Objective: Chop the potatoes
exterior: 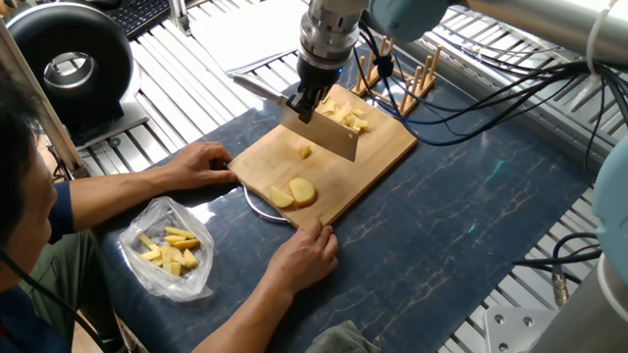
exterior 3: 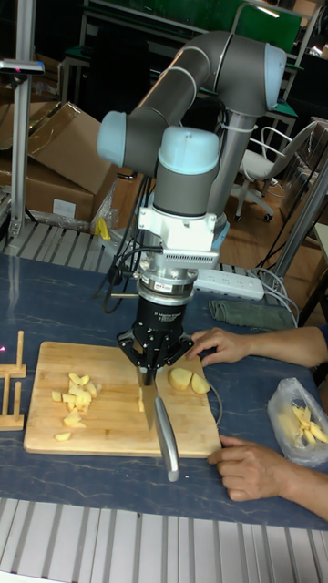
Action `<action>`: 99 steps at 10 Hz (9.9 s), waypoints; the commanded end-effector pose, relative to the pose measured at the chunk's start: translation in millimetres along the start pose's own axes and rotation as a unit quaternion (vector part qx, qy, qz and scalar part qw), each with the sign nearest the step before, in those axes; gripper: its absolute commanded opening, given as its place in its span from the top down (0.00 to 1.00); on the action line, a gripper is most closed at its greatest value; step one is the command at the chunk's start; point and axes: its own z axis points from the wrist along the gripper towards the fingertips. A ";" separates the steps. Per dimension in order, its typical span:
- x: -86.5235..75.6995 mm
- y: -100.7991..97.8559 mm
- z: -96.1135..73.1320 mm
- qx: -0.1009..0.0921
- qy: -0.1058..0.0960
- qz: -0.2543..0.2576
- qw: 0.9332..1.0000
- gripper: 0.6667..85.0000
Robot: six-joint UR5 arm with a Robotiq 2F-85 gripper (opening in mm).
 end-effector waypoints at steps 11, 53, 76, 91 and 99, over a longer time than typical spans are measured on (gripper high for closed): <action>0.2 3.6 17.2 -0.002 -0.015 0.008 1.000 1.00; -2.2 16.9 -10.7 -0.010 -0.012 0.000 1.000 1.00; -5.4 9.5 22.8 0.008 -0.034 0.002 0.999 1.00; 5.6 -6.7 -16.9 -0.015 -0.016 -0.041 0.999 1.00; -1.7 12.1 -9.9 -0.013 -0.018 -0.004 1.000 1.00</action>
